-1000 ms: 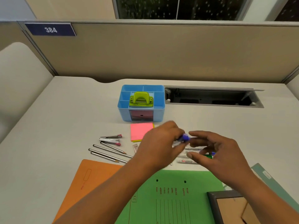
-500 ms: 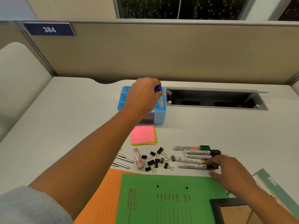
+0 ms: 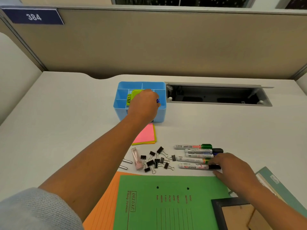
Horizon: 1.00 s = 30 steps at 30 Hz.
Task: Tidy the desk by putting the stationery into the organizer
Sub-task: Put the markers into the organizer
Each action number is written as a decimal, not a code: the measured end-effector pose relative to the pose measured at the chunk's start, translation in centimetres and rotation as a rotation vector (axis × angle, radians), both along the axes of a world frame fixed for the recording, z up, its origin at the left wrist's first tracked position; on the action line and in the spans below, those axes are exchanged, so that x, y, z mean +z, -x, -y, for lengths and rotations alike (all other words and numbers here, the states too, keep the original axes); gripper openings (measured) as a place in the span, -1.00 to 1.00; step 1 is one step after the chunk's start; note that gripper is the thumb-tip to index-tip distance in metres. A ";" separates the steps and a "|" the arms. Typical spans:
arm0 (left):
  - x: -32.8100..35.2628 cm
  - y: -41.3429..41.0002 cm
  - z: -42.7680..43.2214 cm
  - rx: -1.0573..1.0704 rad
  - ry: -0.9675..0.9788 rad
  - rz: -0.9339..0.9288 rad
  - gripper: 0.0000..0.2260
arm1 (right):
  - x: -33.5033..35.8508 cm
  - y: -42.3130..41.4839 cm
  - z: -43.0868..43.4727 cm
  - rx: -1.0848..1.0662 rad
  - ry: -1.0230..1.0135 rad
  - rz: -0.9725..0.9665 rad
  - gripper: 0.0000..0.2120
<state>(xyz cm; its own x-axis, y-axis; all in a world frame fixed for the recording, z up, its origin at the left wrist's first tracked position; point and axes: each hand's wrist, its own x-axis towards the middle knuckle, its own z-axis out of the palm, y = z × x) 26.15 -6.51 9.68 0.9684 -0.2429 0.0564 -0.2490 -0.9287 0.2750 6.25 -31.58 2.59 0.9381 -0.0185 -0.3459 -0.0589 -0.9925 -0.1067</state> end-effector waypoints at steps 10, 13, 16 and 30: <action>-1.0 0.8 -0.4 0.040 0.041 -0.027 -0.70 | -0.1 0.1 0.3 0.033 0.008 -0.005 -0.76; -1.0 1.8 -0.8 0.023 0.114 0.018 -0.62 | 0.8 0.4 0.6 0.011 -0.109 0.001 -0.79; -1.0 3.4 -1.2 0.024 0.238 0.064 -0.62 | 2.9 0.4 0.9 -0.011 -0.254 0.058 -0.72; 2.8 11.2 2.5 -0.463 0.361 -0.145 -0.65 | 11.3 -2.5 -5.5 -0.103 -0.785 0.538 -0.73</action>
